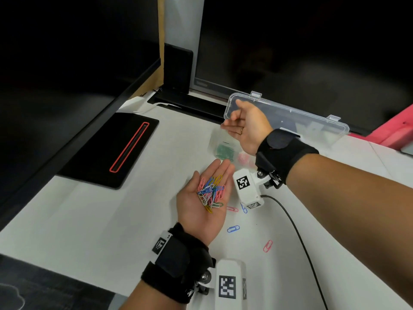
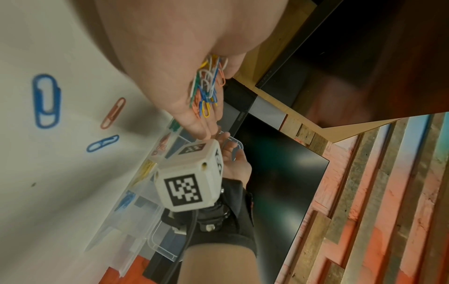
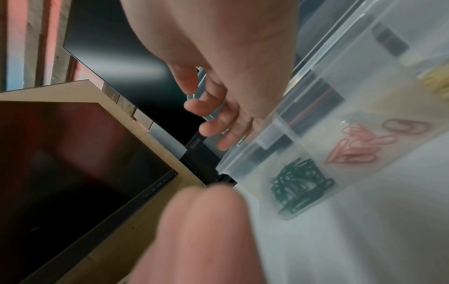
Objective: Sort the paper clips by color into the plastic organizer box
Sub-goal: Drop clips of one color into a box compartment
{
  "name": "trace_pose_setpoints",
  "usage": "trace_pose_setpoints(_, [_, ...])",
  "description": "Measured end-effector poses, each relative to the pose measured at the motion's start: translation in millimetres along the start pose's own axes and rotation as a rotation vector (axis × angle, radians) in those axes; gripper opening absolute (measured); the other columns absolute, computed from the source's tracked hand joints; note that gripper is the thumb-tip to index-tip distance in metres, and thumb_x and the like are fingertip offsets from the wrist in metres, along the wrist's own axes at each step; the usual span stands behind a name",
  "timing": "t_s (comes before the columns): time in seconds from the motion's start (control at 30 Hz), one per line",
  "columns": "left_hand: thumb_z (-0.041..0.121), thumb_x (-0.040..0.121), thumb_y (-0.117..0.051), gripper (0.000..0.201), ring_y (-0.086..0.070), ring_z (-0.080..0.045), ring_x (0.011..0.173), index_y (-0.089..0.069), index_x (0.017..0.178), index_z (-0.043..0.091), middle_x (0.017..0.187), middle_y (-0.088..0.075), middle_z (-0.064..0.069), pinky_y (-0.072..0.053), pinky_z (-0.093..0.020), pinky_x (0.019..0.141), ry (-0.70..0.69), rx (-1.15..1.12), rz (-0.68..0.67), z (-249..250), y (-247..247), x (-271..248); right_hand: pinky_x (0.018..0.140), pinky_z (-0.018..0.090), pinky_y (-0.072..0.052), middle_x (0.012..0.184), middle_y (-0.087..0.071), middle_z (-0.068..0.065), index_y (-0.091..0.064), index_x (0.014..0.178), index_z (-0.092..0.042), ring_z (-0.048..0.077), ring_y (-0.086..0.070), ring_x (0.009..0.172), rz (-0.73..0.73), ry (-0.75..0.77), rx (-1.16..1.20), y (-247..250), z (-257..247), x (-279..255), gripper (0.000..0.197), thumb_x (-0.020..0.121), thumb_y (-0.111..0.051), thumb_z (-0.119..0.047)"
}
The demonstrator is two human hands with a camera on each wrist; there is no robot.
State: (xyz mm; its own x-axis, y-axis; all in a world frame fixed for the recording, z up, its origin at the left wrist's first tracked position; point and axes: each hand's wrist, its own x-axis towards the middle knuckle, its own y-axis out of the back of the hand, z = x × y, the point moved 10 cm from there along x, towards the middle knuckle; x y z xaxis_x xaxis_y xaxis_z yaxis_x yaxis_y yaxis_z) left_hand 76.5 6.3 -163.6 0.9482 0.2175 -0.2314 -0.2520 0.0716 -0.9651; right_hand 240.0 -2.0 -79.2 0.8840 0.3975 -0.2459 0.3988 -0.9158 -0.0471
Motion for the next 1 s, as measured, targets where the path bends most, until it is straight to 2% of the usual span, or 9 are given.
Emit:
trace_pose_setpoints(0.13, [0.027,0.103,-0.033,0.048,-0.060,-0.036,0.116,-0.062,0.115,-0.009,0.126,-0.061,-0.027,-0.051,-0.043,0.093,0.004,-0.035,-0.009,-0.4,-1.3,-0.9,0.100,0.038,-0.046,0.072,-0.064,0.004,-0.052,0.060,-0.016,0.025,-0.064,0.089,0.004,0.005,0.021,1.7,-5.2,-7.3,0.044,0.098,-0.045,-0.038])
trace_pose_setpoints(0.3, [0.028,0.103,-0.033,0.049,-0.057,-0.039,0.118,-0.062,0.113,-0.010,0.125,-0.060,-0.028,-0.047,-0.049,0.096,0.014,-0.056,-0.007,-1.7,-1.5,0.1,0.073,0.033,-0.050,0.064,-0.059,0.004,-0.053,0.064,-0.015,0.020,-0.060,0.064,-0.076,0.082,-0.049,-3.9,-24.9,-44.2,0.038,0.099,-0.048,-0.031])
trace_pose_setpoints(0.43, [0.029,0.102,-0.034,0.050,-0.059,-0.038,0.118,-0.064,0.116,-0.009,0.126,-0.061,-0.026,-0.046,-0.049,0.100,0.011,-0.020,0.009,-2.6,-3.4,-0.8,0.054,0.021,-0.046,0.062,-0.063,0.000,-0.064,0.070,-0.011,0.010,-0.058,0.053,-0.302,0.210,-0.614,-19.4,-24.7,-97.6,0.025,0.093,-0.061,-0.021])
trace_pose_setpoints(0.5, [0.030,0.103,-0.032,0.049,-0.060,-0.035,0.117,-0.059,0.123,-0.007,0.129,-0.060,-0.024,-0.041,-0.045,0.107,-0.001,0.009,0.024,-2.6,-4.1,-3.6,0.059,0.014,-0.047,0.068,-0.071,-0.008,-0.073,0.079,-0.016,-0.001,-0.062,0.058,-0.384,0.281,-0.984,-17.8,-14.7,-120.3,0.010,0.087,-0.068,-0.018])
trace_pose_setpoints(0.57, [0.030,0.103,-0.031,0.049,-0.060,-0.034,0.116,-0.053,0.129,-0.005,0.132,-0.057,-0.023,-0.040,-0.042,0.109,0.003,0.029,0.024,-6.0,-6.4,-7.1,0.069,0.015,-0.050,0.078,-0.074,-0.012,-0.076,0.086,-0.025,-0.005,-0.064,0.068,-0.397,0.318,-1.151,-8.7,-5.6,-135.7,0.009,0.083,-0.073,-0.017])
trace_pose_setpoints(0.7, [0.031,0.103,-0.031,0.050,-0.062,-0.036,0.112,-0.052,0.130,-0.005,0.132,-0.056,-0.026,-0.059,-0.038,0.077,0.034,0.015,0.005,-20.8,-12.9,-14.7,0.071,0.012,-0.044,0.078,-0.072,-0.015,-0.076,0.091,-0.029,-0.005,-0.061,0.067,-0.292,0.387,-1.192,5.5,-3.4,-150.9,0.013,0.078,-0.077,-0.026])
trace_pose_setpoints(0.77, [0.033,0.103,-0.030,0.051,-0.056,-0.037,0.120,-0.051,0.132,-0.004,0.134,-0.054,-0.025,-0.058,-0.040,0.084,0.059,0.008,0.009,-30.5,-13.8,-16.6,0.069,0.009,-0.042,0.077,-0.070,-0.013,-0.076,0.094,-0.028,0.000,-0.059,0.068,-0.245,0.411,-1.252,9.7,-2.7,-151.9,0.015,0.078,-0.077,-0.030])
trace_pose_setpoints(0.87, [0.033,0.103,-0.030,0.053,-0.056,-0.036,0.114,-0.049,0.135,-0.004,0.129,-0.056,-0.025,-0.052,-0.040,0.091,0.090,0.010,0.047,-44.7,-11.0,-15.9,0.059,0.001,-0.032,0.076,-0.063,-0.011,-0.077,0.095,-0.025,0.004,-0.051,0.068,-0.229,0.412,-1.375,13.4,5.1,-148.8,0.015,0.081,-0.074,-0.027])
trace_pose_setpoints(1.0, [0.031,0.103,-0.029,0.050,-0.065,-0.036,0.098,-0.049,0.131,-0.006,0.114,-0.064,-0.027,-0.057,-0.038,0.081,0.097,0.019,0.041,-53.3,-8.4,-11.8,0.059,0.000,-0.031,0.074,-0.064,-0.010,-0.077,0.087,-0.023,0.008,-0.053,0.072,-0.228,0.394,-1.395,21.4,11.5,-145.8,0.010,0.081,-0.071,-0.019])
